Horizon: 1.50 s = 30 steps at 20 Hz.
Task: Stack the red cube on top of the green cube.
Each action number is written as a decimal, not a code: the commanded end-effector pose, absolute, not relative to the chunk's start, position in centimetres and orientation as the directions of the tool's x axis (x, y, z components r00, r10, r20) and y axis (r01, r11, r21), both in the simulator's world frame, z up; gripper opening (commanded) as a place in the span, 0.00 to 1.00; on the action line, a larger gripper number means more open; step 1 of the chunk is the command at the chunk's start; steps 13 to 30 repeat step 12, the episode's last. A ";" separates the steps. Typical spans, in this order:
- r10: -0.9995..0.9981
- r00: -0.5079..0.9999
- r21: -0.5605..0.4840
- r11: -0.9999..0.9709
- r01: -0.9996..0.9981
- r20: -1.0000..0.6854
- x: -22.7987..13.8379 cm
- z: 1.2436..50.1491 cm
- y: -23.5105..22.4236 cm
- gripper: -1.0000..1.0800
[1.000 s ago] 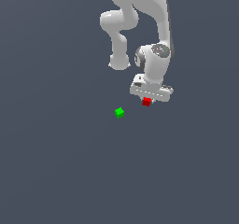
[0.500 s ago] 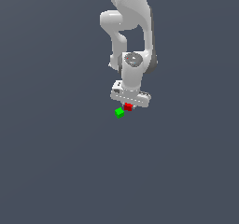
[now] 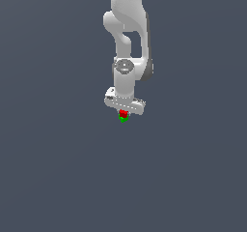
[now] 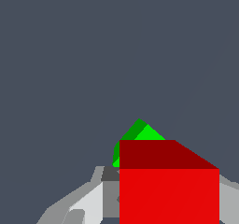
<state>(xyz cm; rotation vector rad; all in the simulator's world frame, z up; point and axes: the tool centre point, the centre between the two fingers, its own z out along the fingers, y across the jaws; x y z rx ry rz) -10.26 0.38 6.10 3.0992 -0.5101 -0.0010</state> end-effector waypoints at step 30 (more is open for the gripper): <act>-0.319 0.948 0.000 -0.948 -0.319 0.000 -10.1 6.0 0.0 0.96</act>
